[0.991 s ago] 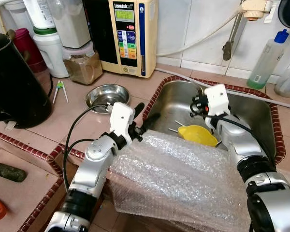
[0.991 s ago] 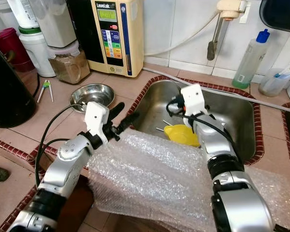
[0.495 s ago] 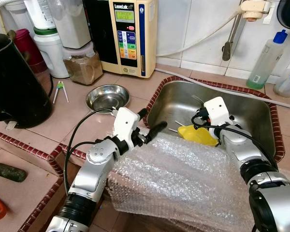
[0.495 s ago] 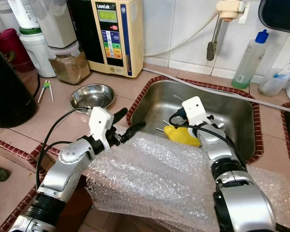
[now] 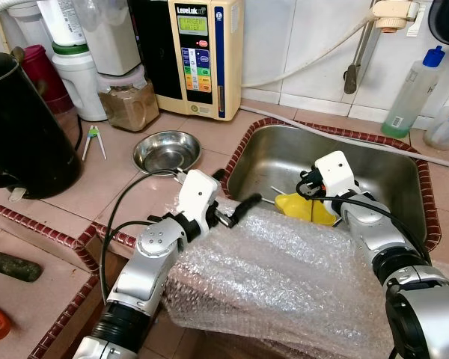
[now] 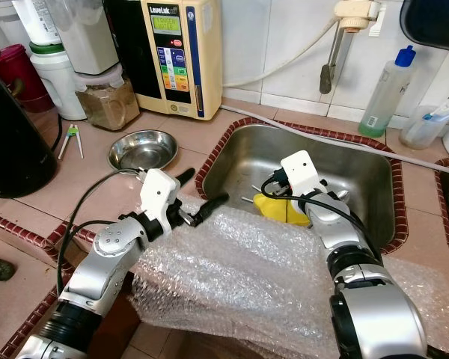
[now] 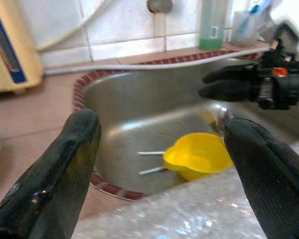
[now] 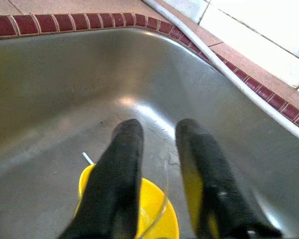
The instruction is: Kitchen organization
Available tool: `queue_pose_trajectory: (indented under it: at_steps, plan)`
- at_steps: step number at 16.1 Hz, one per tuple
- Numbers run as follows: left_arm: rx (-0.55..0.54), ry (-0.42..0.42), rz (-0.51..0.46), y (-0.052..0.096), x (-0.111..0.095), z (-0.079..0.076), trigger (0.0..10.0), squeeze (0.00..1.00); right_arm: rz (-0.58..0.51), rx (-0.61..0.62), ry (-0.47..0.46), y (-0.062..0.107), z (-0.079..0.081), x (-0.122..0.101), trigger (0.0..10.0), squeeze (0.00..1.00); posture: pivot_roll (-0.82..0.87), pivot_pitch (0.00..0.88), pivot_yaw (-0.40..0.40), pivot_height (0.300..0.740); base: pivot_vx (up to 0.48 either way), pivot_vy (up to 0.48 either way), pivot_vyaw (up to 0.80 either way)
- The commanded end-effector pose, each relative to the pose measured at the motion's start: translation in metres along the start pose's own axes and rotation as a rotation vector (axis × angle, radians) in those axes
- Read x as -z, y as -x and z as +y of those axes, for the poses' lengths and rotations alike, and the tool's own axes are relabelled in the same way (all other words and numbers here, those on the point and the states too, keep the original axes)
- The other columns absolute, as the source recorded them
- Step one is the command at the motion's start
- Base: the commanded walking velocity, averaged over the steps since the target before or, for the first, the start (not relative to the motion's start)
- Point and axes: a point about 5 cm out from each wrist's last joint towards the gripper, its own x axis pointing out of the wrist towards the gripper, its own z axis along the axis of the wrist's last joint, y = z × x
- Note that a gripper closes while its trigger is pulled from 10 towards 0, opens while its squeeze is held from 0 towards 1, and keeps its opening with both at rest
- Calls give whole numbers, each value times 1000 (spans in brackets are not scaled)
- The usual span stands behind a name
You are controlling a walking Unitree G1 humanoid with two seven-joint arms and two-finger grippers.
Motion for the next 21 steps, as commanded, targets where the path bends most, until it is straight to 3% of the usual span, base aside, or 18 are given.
queue_pose_trajectory:
  at_steps: [1, 4, 5, 7, 10, 12, 15, 16, 21]
  plan:
    - [-29, -34, -14, -1, -5, 7, 10000, 1000, 8, 3, 3, 2, -2, 4, 10000, 1000, 12, 5, 82, 740, 0, 0, 0]
    - [-104, -73, -21, -2, -9, 20, 10000, 1000, -18, 12, -13, 2, -3, 1, 10000, 1000, 17, 0, 84, 740, 0, 0, 0]
    - [-225, -113, -15, -1, -10, 35, 10000, 1000, -66, 8, -44, 0, -1, -7, 10000, 1000, 22, 0, 87, 740, 0, 0, 0]
    - [-278, -36, -18, 1, -9, 46, 10000, 1000, -154, 3, -74, -3, 4, -20, 10000, 1000, 16, 1, 83, 740, 0, 0, 0]
    - [-375, -47, -14, -2, -12, 61, 10000, 1000, -277, -92, -30, 0, 31, -33, 10000, 1000, 3, 13, 88, 740, 0, 0, 0]
    - [-443, -50, 5, -3, -11, 73, 10000, 1000, -377, -136, -88, 11, 58, -43, 10000, 1000, -9, 19, 90, 740, 0, 0, 0]
    - [-520, -45, 36, -3, -11, 88, 10000, 1000, -418, -106, -190, 25, 81, -46, 10000, 1000, -23, 18, 92, 740, 0, 0, 0]
    - [-634, -35, 70, 0, -10, 104, 10000, 1000, -425, -65, -238, 35, 94, -45, 10000, 1000, -35, 16, 93, 740, 0, 0, 0]
    - [-762, -26, 107, 7, -9, 123, 10000, 1000, -413, -37, -240, 61, 100, -45, 10000, 1000, -61, 14, 91, 740, 0, 0, 0]
